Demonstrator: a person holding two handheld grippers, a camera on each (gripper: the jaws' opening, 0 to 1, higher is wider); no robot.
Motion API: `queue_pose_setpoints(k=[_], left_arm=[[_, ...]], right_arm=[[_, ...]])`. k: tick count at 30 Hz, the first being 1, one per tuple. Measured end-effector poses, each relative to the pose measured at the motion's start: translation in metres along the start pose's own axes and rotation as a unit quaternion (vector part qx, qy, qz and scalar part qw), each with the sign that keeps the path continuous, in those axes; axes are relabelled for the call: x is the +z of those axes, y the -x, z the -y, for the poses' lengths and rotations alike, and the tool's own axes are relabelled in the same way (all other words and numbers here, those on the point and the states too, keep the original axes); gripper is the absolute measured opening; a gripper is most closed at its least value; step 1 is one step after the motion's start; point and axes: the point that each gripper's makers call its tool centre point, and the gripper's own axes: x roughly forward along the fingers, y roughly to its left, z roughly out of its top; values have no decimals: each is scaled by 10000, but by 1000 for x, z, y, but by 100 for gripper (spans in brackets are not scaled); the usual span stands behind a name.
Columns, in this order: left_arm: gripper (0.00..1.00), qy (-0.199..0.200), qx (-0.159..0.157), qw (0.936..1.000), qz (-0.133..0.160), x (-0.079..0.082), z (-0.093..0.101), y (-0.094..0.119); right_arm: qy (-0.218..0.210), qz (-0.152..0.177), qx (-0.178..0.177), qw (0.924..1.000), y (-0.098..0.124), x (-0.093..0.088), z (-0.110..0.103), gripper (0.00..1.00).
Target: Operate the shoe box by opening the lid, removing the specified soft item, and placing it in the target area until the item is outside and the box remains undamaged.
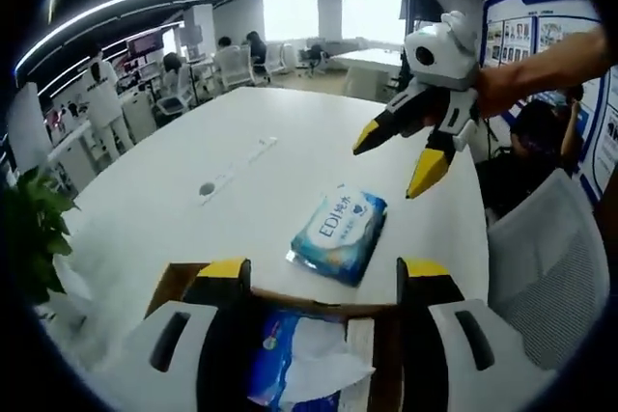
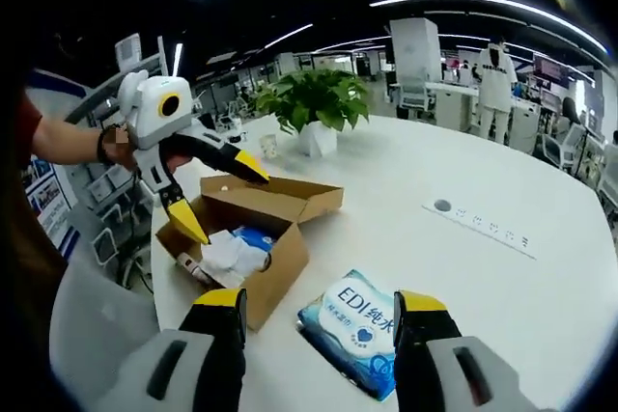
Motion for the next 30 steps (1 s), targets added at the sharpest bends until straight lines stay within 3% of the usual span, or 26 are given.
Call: queue_pose_setpoints(k=[5, 9, 15, 30], left_arm=[[64, 260, 307, 9991, 166, -13, -6, 27], [68, 219, 437, 9987, 152, -31, -3, 48], [67, 500, 683, 9961, 232, -50, -5, 75], [72, 978, 1155, 9877, 389, -91, -11, 121]], right_arm=[[7, 28, 52, 10000, -5, -2, -18, 60], [28, 59, 98, 9999, -7, -4, -33, 60], [42, 20, 189, 9998, -13, -10, -49, 60], [21, -56, 263, 9996, -24, -24, -74, 59]])
